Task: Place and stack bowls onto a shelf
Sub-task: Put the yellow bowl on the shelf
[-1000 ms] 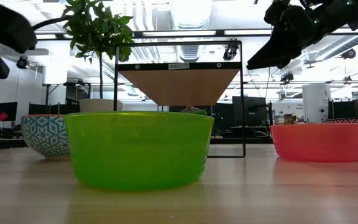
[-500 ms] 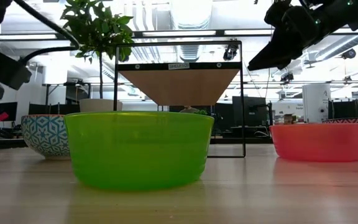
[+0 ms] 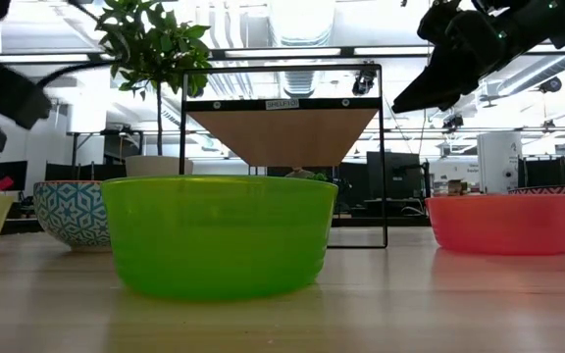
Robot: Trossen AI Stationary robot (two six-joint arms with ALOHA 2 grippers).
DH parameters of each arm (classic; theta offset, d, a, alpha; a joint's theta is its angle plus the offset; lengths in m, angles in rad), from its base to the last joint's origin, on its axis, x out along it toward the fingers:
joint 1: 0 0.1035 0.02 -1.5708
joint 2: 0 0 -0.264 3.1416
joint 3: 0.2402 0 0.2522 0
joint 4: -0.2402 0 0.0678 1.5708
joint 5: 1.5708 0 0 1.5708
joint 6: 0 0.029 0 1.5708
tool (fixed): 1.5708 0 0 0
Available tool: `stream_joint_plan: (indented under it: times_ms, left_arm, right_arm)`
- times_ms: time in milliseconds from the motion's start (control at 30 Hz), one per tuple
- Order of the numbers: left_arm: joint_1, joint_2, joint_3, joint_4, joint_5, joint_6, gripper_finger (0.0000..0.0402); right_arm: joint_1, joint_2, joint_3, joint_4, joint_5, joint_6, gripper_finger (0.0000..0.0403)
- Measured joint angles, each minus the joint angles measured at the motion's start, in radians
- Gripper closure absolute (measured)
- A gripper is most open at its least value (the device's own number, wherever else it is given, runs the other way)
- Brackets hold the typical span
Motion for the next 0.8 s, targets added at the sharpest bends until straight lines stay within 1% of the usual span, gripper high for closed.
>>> stream_joint_plan:
  times_ms: [100,233,333,533,633,733,800]
  left_arm:
    - [0.000,-0.018,0.040,-0.049,0.001,0.005,0.0401]
    - [-0.003,-0.034,0.128,-0.163,0.001,0.008,0.0401]
    - [-0.014,-0.043,0.211,-0.227,-0.007,0.009,0.0402]
    - [-0.027,-0.038,0.408,-0.350,-0.061,-0.011,0.0402]
    - [-0.026,-0.022,0.508,-0.400,-0.119,-0.002,0.0401]
    - [-0.026,-0.007,0.604,-0.408,-0.222,0.049,0.0401]
    - [-0.025,0.007,0.667,-0.409,-0.312,0.110,0.0401]
  right_arm:
    - [0.007,0.000,0.000,0.000,-0.001,-0.001,0.0275]
    - [0.022,0.000,-0.002,0.000,-0.001,0.000,0.0275]
    - [0.026,0.000,-0.002,0.002,-0.001,0.000,0.0275]
    - [0.028,0.000,-0.002,0.008,0.000,-0.001,0.0275]
    - [0.028,0.000,-0.002,0.008,0.000,-0.004,0.0275]
    - [0.028,0.000,-0.003,0.008,0.000,-0.005,0.0275]
    - [0.028,0.000,-0.003,0.004,-0.001,-0.005,0.0275]
